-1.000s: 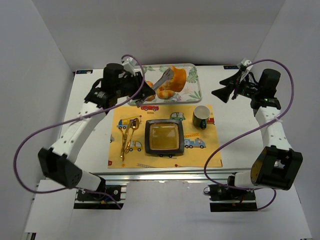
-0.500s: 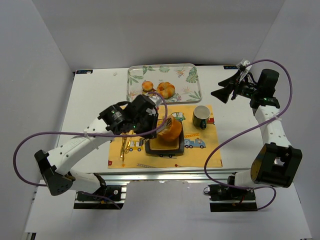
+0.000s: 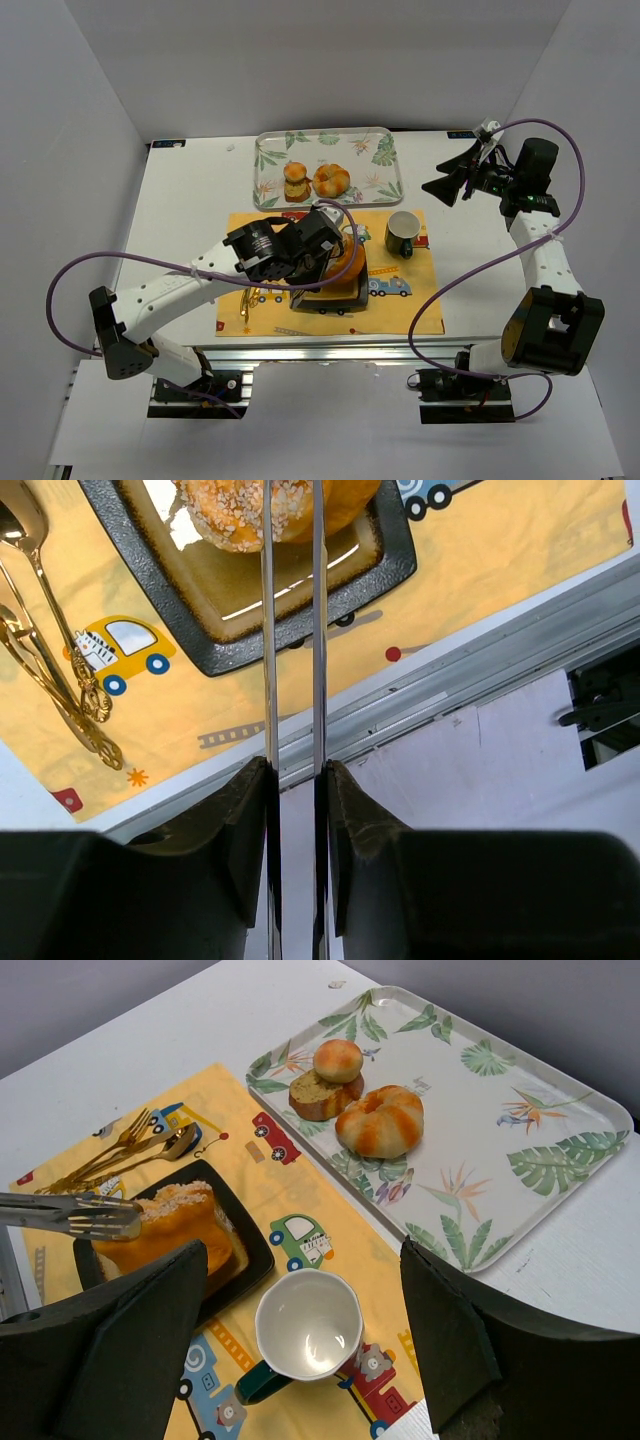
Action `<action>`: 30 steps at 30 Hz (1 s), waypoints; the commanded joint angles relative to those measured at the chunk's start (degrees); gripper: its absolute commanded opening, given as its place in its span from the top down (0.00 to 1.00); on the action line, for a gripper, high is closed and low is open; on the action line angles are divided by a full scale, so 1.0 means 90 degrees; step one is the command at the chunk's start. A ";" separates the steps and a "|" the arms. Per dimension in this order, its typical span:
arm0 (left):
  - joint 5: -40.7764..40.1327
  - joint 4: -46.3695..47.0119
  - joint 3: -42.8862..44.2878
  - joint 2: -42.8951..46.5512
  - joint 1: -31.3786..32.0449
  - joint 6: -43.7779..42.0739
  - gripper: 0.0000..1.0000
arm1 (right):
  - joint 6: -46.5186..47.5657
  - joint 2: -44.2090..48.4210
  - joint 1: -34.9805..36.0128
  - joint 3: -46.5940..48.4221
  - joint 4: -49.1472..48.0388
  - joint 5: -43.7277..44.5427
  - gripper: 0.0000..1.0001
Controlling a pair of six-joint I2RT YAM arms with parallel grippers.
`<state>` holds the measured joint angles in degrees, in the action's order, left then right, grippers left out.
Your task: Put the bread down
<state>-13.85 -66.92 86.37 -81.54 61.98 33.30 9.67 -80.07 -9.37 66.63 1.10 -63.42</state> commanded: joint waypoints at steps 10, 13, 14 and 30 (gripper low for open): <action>0.0347 0.0501 0.0013 0.0417 0.0135 0.0235 0.55 | 0.0019 0.0167 -0.0034 0.0097 -0.0152 -0.0112 0.18; 0.0347 0.0541 0.0013 0.0476 0.0135 0.0275 0.55 | 0.0019 0.0186 -0.0034 0.0087 -0.0162 -0.0122 0.18; 0.0366 0.0521 0.0032 0.0476 0.0135 0.0284 0.55 | 0.0009 0.0186 -0.0034 0.0087 -0.0162 -0.0112 0.18; 0.0144 0.0765 0.0374 0.0739 0.0097 0.0635 0.67 | -0.0039 0.0215 -0.0034 0.0058 -0.0211 -0.0122 0.18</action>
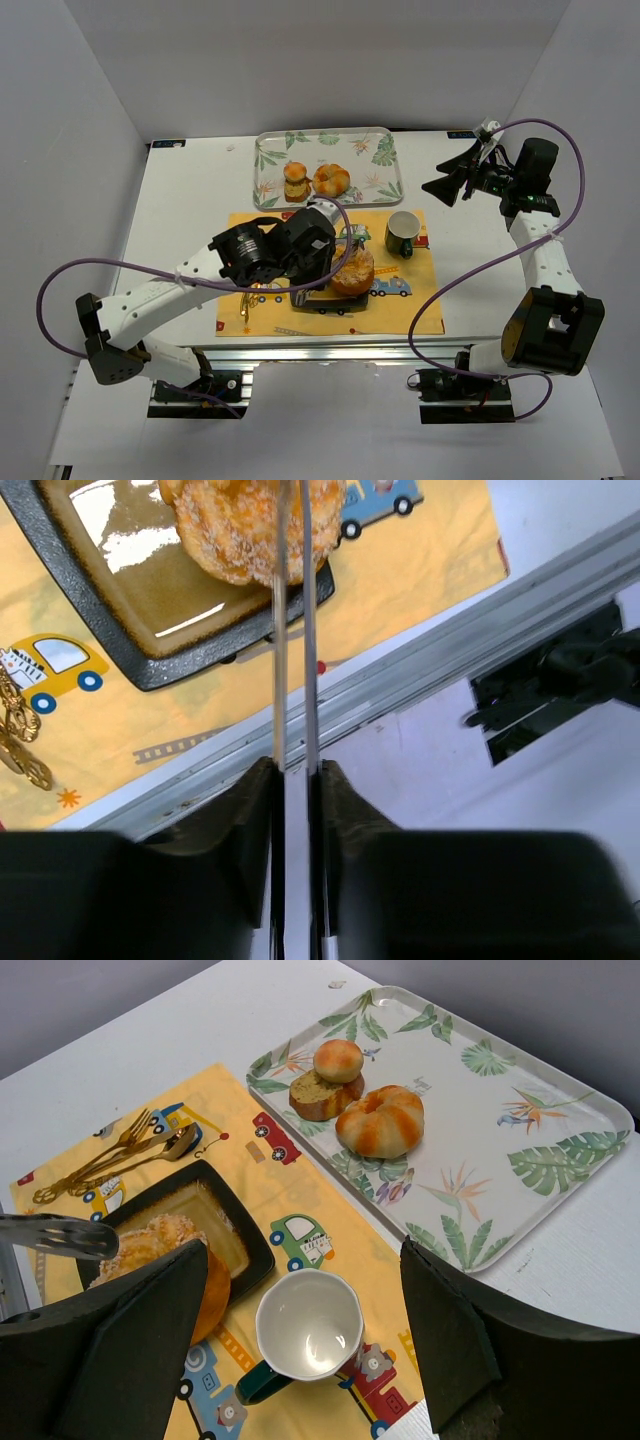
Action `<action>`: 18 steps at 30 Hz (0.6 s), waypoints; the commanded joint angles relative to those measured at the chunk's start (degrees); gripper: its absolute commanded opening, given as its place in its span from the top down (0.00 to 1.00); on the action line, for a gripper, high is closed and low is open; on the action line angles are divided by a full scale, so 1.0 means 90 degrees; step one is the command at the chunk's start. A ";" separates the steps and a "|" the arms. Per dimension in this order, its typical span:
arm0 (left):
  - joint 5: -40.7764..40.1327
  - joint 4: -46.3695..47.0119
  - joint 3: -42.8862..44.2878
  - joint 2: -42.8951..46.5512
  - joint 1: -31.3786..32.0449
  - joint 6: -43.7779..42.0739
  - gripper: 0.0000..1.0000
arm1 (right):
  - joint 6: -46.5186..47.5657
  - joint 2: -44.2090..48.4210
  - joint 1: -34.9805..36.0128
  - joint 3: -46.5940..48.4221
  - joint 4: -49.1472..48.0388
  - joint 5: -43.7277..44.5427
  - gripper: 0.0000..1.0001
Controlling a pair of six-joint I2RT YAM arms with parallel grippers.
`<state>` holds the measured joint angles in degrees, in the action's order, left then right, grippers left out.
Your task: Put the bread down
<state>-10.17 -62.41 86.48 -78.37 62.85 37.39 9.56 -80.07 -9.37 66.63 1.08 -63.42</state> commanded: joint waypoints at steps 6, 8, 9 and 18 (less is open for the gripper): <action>0.0192 0.1269 -0.0067 0.0963 -0.1756 0.0338 0.82 | -0.0105 0.0167 -0.0034 0.0028 -0.0306 -0.0190 0.18; 0.0426 0.1436 -0.0213 0.0944 -0.2438 0.0231 0.83 | -0.0115 0.0137 -0.0034 0.0028 -0.0335 -0.0219 0.18; 0.0524 0.1475 -0.0243 0.0799 -0.2665 0.0076 0.82 | -0.0125 0.0128 -0.0024 0.0028 -0.0335 -0.0248 0.18; 0.1645 0.2636 -0.0624 -0.0470 -0.4540 -0.0707 0.55 | -0.0184 0.0118 -0.0014 -0.0177 -0.0481 -0.0297 0.18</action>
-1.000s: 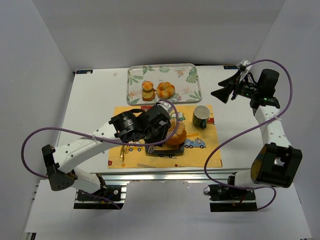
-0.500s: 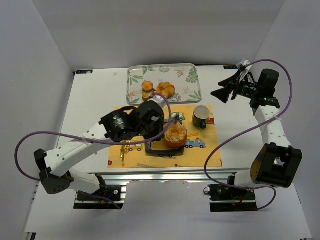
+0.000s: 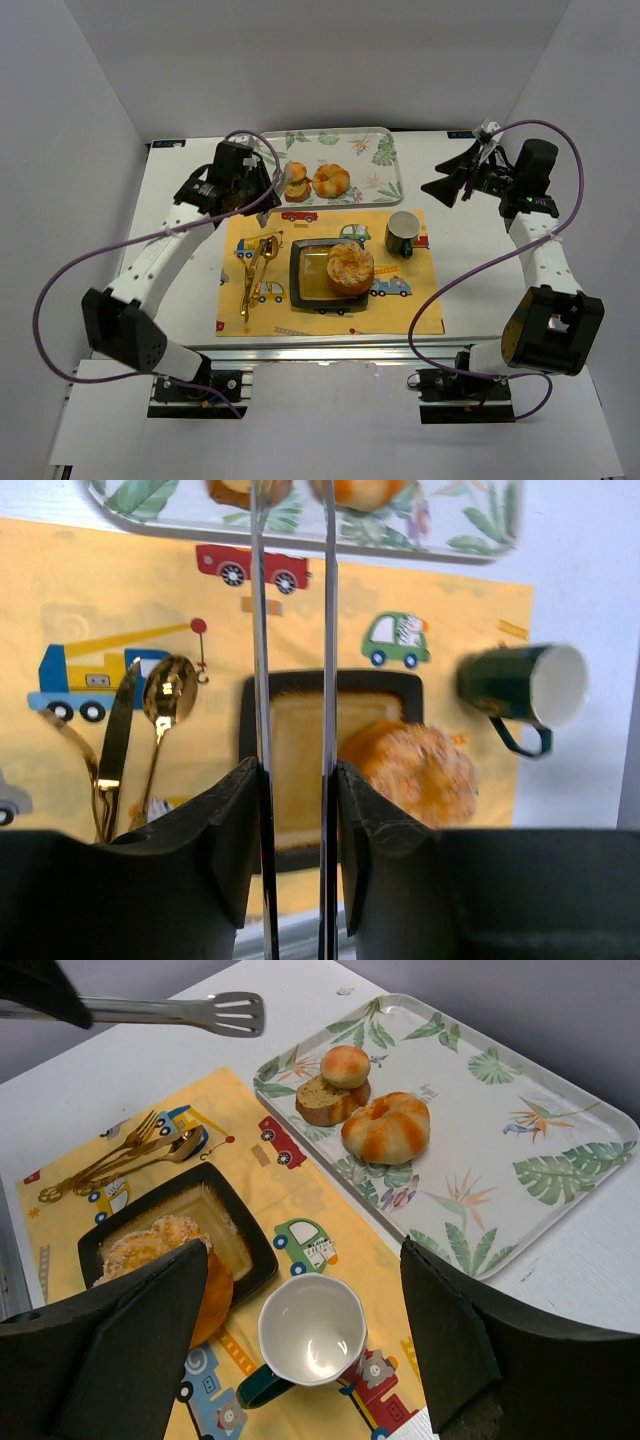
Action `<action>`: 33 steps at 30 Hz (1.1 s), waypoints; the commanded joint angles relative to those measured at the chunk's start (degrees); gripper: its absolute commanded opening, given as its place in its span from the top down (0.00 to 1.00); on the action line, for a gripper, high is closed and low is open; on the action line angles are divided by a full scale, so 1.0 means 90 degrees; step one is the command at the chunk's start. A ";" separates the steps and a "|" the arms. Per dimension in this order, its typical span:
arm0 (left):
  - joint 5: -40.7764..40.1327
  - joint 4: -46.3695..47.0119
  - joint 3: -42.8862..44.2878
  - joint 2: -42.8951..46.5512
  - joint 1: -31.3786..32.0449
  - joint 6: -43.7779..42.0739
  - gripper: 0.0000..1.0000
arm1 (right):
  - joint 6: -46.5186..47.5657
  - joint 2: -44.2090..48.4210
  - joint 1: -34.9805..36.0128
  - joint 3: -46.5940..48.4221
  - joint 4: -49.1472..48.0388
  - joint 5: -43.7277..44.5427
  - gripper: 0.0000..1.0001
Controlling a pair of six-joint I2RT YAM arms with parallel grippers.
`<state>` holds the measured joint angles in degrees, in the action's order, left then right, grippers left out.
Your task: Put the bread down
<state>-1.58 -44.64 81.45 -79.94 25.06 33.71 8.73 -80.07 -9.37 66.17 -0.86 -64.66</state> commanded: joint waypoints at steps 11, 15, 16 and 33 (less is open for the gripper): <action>0.1631 0.2499 -0.0154 -0.1604 -0.1524 0.0755 0.49 | -0.0170 0.0118 0.0025 -0.0272 -0.0470 -0.0110 0.18; 0.1982 0.3016 -0.0241 -0.1859 -0.1690 0.1048 0.48 | -0.0169 0.0108 0.0025 -0.0292 -0.0471 -0.0091 0.18; 0.2041 0.3172 -0.0270 -0.1908 -0.1729 0.1117 0.48 | -0.0179 0.0089 0.0025 -0.0302 -0.0480 -0.0091 0.18; 0.2451 0.3105 0.0208 -0.2621 -0.1798 0.1020 0.45 | -0.0160 0.0069 0.0025 -0.0302 -0.0461 -0.0032 0.18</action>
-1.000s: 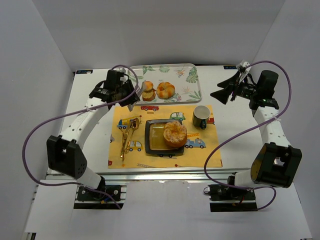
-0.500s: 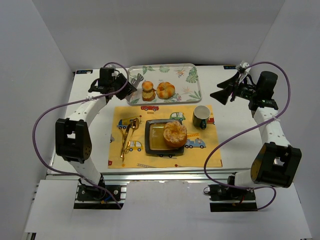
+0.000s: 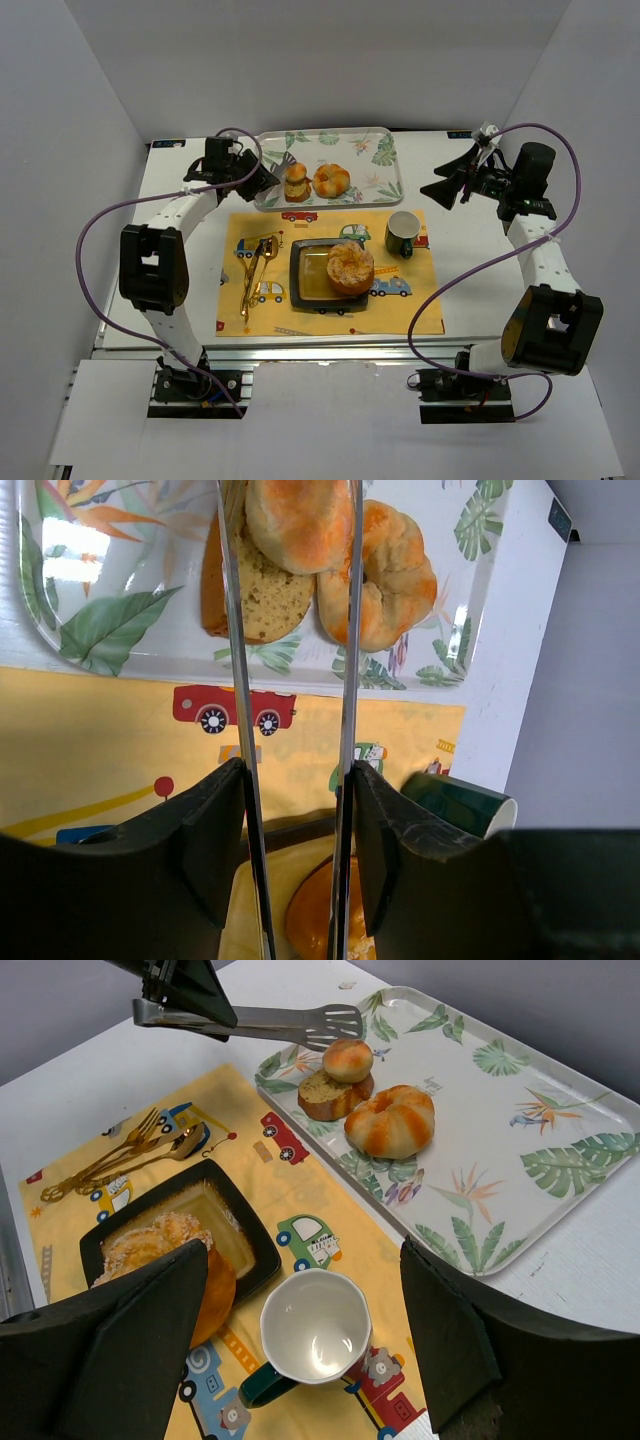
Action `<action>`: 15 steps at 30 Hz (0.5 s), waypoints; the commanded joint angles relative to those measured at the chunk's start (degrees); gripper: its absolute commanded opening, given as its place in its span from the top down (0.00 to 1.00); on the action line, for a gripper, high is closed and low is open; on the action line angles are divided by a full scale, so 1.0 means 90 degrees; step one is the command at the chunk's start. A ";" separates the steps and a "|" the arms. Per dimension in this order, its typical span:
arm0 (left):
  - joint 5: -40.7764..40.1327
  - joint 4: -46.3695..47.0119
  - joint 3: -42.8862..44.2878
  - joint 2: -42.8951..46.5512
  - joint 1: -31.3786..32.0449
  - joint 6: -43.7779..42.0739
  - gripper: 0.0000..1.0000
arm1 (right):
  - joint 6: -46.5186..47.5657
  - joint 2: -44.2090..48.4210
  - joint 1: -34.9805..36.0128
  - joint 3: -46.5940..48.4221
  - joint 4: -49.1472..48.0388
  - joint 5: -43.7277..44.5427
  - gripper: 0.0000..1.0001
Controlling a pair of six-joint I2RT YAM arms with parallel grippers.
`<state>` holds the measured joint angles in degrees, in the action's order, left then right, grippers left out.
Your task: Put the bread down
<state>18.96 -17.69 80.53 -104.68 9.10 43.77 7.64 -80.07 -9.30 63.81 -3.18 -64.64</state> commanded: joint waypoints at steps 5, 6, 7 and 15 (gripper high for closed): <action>0.0295 0.0120 0.0329 0.0050 -0.0025 -0.0088 0.44 | -0.0048 0.0079 0.0018 -0.0039 -0.0203 -0.0025 0.18; 0.0315 0.0120 0.0329 0.0040 -0.0025 -0.0088 0.44 | -0.0048 0.0069 0.0018 -0.0030 -0.0194 -0.0025 0.18; 0.0325 0.0111 0.0329 0.0020 -0.0025 -0.0088 0.44 | -0.0048 0.0079 0.0018 -0.0039 -0.0194 -0.0034 0.18; 0.0208 -0.0172 0.0427 -0.0058 -0.0025 -0.0273 0.44 | -0.0048 0.0098 0.0018 -0.0049 -0.0203 -0.0034 0.18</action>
<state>20.36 -18.41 81.58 -104.81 9.13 42.83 7.64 -80.07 -9.30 63.79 -3.20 -64.64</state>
